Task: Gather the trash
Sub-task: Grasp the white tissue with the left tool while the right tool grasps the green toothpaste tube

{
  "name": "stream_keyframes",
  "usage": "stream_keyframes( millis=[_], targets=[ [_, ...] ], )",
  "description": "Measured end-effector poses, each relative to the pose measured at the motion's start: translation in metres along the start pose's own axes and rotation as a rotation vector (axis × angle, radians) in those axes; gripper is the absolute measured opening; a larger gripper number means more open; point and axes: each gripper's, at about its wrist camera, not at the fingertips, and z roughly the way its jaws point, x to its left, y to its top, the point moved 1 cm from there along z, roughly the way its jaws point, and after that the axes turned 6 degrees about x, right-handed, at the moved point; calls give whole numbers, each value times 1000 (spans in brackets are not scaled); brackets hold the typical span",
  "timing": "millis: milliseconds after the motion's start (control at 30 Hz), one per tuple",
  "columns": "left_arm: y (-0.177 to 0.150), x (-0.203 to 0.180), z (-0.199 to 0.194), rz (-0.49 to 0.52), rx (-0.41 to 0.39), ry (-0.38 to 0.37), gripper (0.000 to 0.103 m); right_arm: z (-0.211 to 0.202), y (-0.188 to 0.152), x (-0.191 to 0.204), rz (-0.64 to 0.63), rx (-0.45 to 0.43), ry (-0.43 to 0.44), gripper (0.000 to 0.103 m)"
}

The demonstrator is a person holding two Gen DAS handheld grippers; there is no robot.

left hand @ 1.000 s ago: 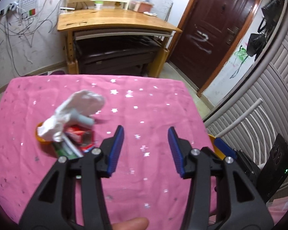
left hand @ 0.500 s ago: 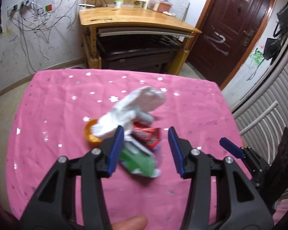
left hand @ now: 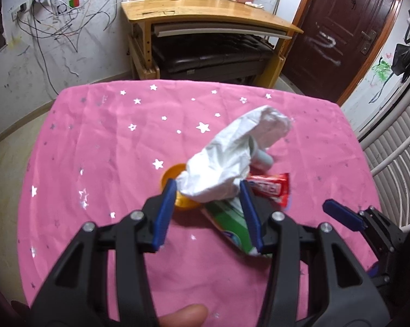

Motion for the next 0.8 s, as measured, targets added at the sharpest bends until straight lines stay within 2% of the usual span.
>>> stream_keyframes(
  millis=[200,433,800],
  targets=[
    [4,0,8,33,-5,-6,45,6,5,6,-16,14,22,58],
    [9,-5,10,74,-28,-24,15,13,6,11,-27,28,33,58],
    [9,18,-23,9,-115,-55,12,12,12,31,-74,23,109,60]
  ],
)
